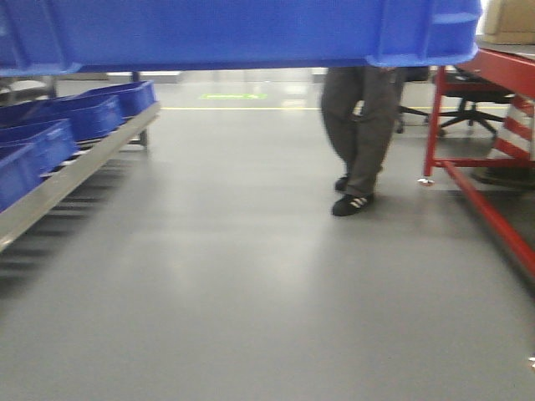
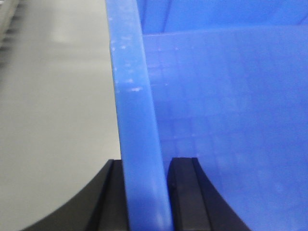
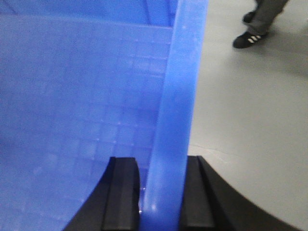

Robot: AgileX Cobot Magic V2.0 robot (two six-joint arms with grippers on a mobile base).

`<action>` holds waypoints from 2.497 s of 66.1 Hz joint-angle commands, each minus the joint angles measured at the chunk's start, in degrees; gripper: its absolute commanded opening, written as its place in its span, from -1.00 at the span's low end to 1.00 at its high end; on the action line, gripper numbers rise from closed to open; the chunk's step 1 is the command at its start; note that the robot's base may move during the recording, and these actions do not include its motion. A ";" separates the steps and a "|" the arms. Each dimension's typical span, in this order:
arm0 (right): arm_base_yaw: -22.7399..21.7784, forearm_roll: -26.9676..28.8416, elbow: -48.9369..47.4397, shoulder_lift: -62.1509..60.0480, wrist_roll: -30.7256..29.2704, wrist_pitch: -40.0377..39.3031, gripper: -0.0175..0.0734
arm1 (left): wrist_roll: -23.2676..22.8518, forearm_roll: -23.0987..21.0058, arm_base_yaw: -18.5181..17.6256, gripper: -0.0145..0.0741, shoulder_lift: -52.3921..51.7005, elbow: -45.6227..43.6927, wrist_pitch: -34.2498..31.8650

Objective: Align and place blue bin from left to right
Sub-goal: 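Drive across the floor carrying the blue bin in both grippers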

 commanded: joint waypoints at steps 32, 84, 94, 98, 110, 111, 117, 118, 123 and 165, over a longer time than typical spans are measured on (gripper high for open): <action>0.24 1.33 -0.91 -1.42 -0.91 -4.76 -0.95 | 0.79 -1.74 -0.53 -0.92 -1.43 -0.75 -5.53; 0.24 1.33 -0.91 -1.42 -0.91 -4.87 -0.95 | 0.79 -1.64 -0.53 -0.92 -1.43 -0.75 -5.53; 0.24 1.33 -0.91 -1.42 -0.91 -4.87 -0.95 | 0.79 -1.40 -0.53 -0.92 -1.43 -0.75 -5.53; 0.24 1.33 -0.91 -1.42 -0.91 -4.87 -0.95 | 0.79 -1.40 -0.53 -0.92 -1.43 -0.75 -5.53; 0.24 1.33 -0.91 -1.42 -0.91 -4.87 -0.95 | 0.79 -0.90 -0.53 -0.92 -1.43 -0.75 -5.53; 0.24 1.33 -0.91 -1.42 -0.91 -4.87 -0.95 | 0.79 -0.90 -0.53 -0.92 -1.43 -0.75 -5.53; 0.24 1.33 -0.91 -1.42 -0.91 -4.87 -0.95 | 0.79 -0.90 -0.53 -0.92 -1.43 -0.75 -5.53; 0.24 1.33 -0.91 -1.42 -0.91 -4.87 -0.95 | 0.79 -0.90 -0.53 -0.92 -1.43 -0.75 -5.53; 0.24 1.33 -0.91 -1.42 -0.91 -4.87 -0.95 | 0.79 -0.90 -0.53 -0.92 -1.43 -0.75 -5.53; 0.24 1.33 -0.91 -1.42 -0.91 -4.87 -0.95 | 0.79 -0.90 -0.53 -0.92 -1.43 -0.75 -5.53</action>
